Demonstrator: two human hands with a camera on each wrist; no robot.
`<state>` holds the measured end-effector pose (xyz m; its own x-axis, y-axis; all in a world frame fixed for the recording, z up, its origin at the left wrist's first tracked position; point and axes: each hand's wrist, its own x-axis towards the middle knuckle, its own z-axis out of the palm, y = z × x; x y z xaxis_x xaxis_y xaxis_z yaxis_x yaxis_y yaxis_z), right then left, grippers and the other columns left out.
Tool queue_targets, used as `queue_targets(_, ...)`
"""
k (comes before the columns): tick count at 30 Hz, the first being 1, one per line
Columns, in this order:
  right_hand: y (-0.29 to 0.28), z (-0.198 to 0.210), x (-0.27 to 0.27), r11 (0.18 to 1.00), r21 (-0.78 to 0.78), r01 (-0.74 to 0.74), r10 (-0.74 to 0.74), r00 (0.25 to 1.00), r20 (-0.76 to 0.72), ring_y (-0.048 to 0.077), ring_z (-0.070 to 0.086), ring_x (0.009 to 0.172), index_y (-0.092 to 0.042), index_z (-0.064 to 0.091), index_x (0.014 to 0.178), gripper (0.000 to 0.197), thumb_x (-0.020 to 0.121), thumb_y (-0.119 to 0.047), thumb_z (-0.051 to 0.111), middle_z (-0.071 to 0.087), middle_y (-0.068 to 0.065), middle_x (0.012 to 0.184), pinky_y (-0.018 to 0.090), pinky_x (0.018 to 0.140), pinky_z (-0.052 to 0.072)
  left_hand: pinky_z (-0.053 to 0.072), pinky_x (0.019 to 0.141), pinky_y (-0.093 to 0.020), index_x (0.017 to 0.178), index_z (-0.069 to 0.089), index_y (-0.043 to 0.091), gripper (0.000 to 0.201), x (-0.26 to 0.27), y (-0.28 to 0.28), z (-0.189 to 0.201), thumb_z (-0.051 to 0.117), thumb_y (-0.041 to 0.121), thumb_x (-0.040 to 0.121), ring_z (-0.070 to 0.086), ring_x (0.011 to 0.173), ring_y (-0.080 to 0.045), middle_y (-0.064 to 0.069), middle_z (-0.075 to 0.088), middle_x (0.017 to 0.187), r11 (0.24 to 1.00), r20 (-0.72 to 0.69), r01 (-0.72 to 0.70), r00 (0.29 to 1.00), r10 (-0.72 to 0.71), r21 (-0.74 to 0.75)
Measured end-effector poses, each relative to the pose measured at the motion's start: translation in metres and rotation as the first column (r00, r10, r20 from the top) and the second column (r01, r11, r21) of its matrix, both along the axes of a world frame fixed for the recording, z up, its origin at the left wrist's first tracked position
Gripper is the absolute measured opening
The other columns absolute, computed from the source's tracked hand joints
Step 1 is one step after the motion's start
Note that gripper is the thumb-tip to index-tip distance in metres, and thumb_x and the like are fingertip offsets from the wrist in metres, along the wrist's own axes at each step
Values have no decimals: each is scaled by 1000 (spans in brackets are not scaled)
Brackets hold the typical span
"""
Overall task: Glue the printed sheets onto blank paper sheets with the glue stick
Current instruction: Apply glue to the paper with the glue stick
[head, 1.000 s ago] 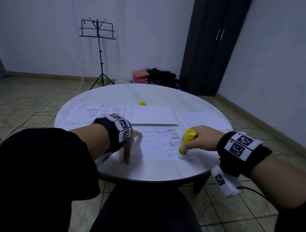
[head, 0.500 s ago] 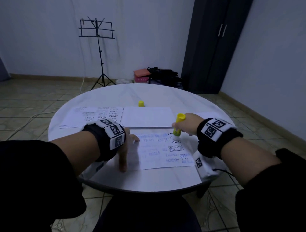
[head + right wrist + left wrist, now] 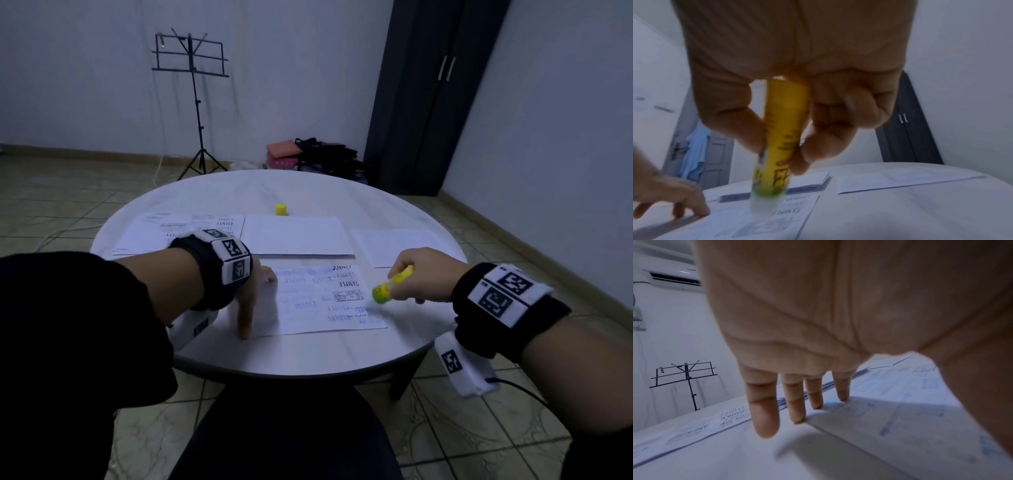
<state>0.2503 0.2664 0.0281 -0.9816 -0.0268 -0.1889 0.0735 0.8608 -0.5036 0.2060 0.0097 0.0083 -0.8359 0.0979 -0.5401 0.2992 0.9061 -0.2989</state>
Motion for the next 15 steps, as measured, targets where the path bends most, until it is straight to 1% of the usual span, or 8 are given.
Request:
queue_targets(2, 8, -1, -3, 997, -6, 77, -77, 994, -77, 13, 49, 57, -19, 53, 89, 25, 73, -14, 71, 58, 2, 82, 20, 47, 36, 34, 102, -29, 152, 8, 27, 118, 0, 0, -1, 84, 47, 63, 36, 135, -21, 3, 24, 153, 1000, -12, 2, 1000, -2, 11)
queue_targets(4, 13, -3, -10, 991, -31, 128, -131, 985, -113, 11, 49, 64, -22, 51, 101, 28, 78, -17, 67, 54, 0, 91, 24, 53, 35, 35, 97, -25, 152, 11, 26, 113, -1, 0, -3, 82, 46, 66, 38, 132, -18, 5, 22, 152, 1000, -11, 0, 1000, 1, 29)
queue_targets(5, 13, -4, -13, 990, -37, 139, -142, 984, -109, 11, 48, 65, -23, 51, 103, 26, 81, -20, 64, 53, -1, 91, 24, 56, 35, 36, 95, -24, 151, 12, 29, 113, -2, 0, -4, 83, 47, 65, 42, 129, -19, 4, 26, 150, 999, -5, -9, 1000, 10, 41)
queue_targets(7, 12, -8, -22, 988, -53, 148, -152, 984, -88, 10, 46, 66, -19, 54, 100, 16, 86, -21, 58, 53, 0, 87, 23, 57, 32, 40, 97, -26, 149, 13, 35, 117, -3, 1, -4, 85, 51, 58, 47, 123, -20, 0, 36, 143, 1000, 1, 1, 1000, -1, 26)
queue_targets(8, 11, -11, -26, 986, -72, 152, -157, 984, -81, 12, 46, 68, -17, 55, 101, 15, 87, -20, 58, 52, 1, 86, 23, 58, 32, 39, 98, -26, 148, 15, 37, 115, -3, 1, -3, 85, 51, 58, 46, 124, -20, 0, 37, 143, 999, 0, -1, 1000, 1, 39)
queue_targets(11, 6, -17, -40, 977, -114, 178, -186, 980, -71, 19, 49, 83, -12, 57, 114, 27, 87, -15, 62, 52, 4, 94, 25, 66, 35, 38, 94, -27, 145, 23, 41, 97, -5, -1, -2, 81, 44, 67, 44, 127, -22, -1, 28, 148, 997, -19, -27, 999, 28, 79)
queue_targets(13, 4, -18, -48, 971, -114, 211, -218, 975, -48, 22, 50, 89, -8, 57, 116, 28, 88, -12, 63, 53, 7, 99, 26, 70, 38, 41, 98, -30, 141, 28, 44, 89, -5, 0, 0, 80, 44, 69, 44, 126, -23, -4, 25, 148, 993, -35, -37, 999, 41, 108)
queue_targets(15, 3, -18, -55, 966, -84, 245, -247, 969, -14, 24, 51, 92, -7, 58, 113, 27, 87, -10, 63, 55, 9, 103, 29, 77, 39, 43, 98, -31, 139, 33, 44, 83, -5, 1, 0, 78, 43, 70, 46, 123, -24, -4, 27, 145, 989, -38, -63, 997, 68, 136)
